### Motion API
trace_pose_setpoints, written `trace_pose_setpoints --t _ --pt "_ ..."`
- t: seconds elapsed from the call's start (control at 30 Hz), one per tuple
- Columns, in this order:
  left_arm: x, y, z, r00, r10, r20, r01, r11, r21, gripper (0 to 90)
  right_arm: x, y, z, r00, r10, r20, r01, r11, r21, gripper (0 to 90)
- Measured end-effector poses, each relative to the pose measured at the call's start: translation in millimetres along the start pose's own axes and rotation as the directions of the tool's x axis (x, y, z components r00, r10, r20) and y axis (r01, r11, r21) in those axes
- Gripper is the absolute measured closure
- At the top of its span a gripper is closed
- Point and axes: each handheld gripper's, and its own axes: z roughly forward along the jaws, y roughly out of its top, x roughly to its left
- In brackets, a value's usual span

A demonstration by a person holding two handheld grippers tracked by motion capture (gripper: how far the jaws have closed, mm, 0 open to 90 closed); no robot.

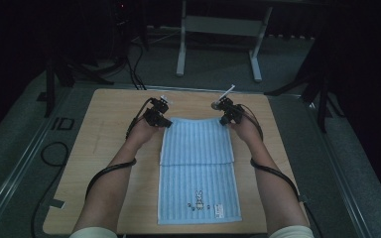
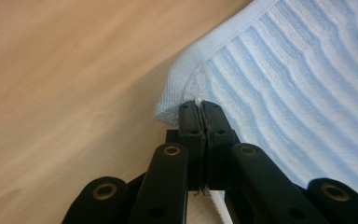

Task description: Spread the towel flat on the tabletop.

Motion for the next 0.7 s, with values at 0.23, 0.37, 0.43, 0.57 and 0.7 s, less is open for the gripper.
trace_pose_setpoints --t 0.23,0.37,0.43,0.57,0.7 --pt "-12.0 13.1 -63.9 0.9997 0.021 0.009 -0.019 0.9858 -0.167 87.7 -2.3 7.0 -57.7 0.9983 -0.027 0.052 0.033 0.993 -0.110 87.9" --pt "-22.4 4.0 -91.3 0.9972 0.052 0.054 -0.039 0.9733 -0.226 87.7 3.0 -3.8 -91.9 0.9973 -0.047 0.056 0.057 0.979 -0.196 87.9" --pt "-29.4 -6.3 -98.6 0.9960 0.067 0.059 -0.052 0.9715 -0.231 87.6 9.8 -17.5 -107.3 0.9968 -0.059 0.054 0.071 0.967 -0.244 87.8" --pt "-50.0 -33.4 -107.7 0.9888 0.121 0.087 -0.100 0.9714 -0.215 87.7 31.6 -56.2 -125.4 0.9911 -0.119 0.060 0.131 0.948 -0.288 87.8" --pt "-68.6 -59.1 -112.0 0.9801 0.162 0.115 -0.135 0.9683 -0.210 87.6 51.5 -89.1 -130.7 0.9850 -0.165 0.051 0.172 0.934 -0.312 87.9"
